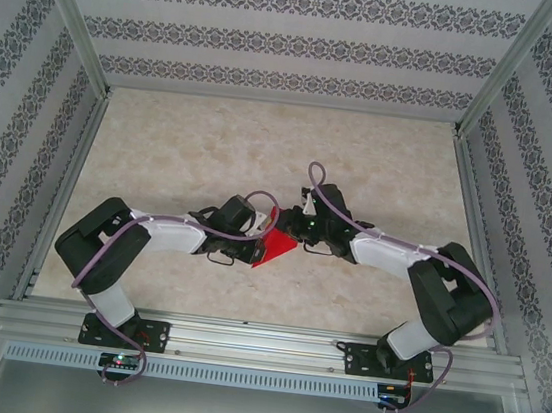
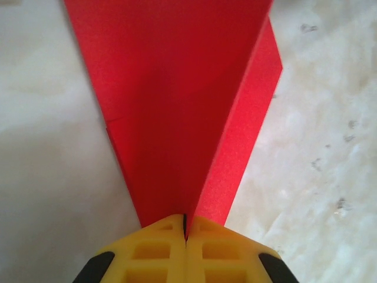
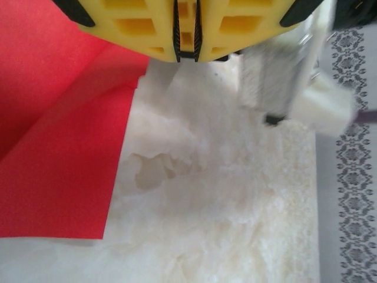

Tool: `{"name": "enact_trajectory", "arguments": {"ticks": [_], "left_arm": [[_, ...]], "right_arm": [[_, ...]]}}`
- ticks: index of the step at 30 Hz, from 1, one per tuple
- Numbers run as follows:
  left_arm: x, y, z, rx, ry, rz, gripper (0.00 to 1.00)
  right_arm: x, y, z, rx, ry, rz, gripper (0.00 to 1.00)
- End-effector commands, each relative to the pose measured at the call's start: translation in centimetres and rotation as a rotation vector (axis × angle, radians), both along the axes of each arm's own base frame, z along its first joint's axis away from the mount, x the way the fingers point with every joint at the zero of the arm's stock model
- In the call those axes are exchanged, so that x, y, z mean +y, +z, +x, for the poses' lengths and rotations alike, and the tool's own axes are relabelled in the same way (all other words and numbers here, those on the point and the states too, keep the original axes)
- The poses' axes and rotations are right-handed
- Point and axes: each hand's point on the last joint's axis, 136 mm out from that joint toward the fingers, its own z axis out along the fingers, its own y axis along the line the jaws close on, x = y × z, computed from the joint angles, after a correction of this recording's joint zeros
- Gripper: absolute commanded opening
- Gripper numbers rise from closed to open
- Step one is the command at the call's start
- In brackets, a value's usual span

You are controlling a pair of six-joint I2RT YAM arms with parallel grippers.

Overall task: Fold a paper plane with a square sheet of paper (pick it up from the middle)
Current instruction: Fourth fold the wing at the center of the table.

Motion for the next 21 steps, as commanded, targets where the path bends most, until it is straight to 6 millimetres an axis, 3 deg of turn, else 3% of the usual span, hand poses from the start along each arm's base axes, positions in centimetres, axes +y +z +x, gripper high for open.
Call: {"name": "enact_trajectory", "arguments": {"ticks": [1,8,13,21], "left_arm": [[-0.4,-1.1,-1.0,0.128,0.017,-0.082,0.0],[0.6,-1.2,-0.2,0.155,0.102,-0.108,0.0],[1.0,-1.6,-0.4,0.19,0.137,-0.113,0.0],[1.4,-1.9,-0.4,0.217,0.169,-0.103,0.0]], "right_arm": [[-1.5,-0.1,-0.8,-0.026,0.002,-0.057,0.18],[-1.7,-1.9,-1.2,0.023,-0.006,-0.067,0.16],[-0.1,-1.9,-0.5,0.034,0.023,-0.013,0.13],[1.3,-3.6,1.2,0.078,0.014,0.012,0.12]]}}
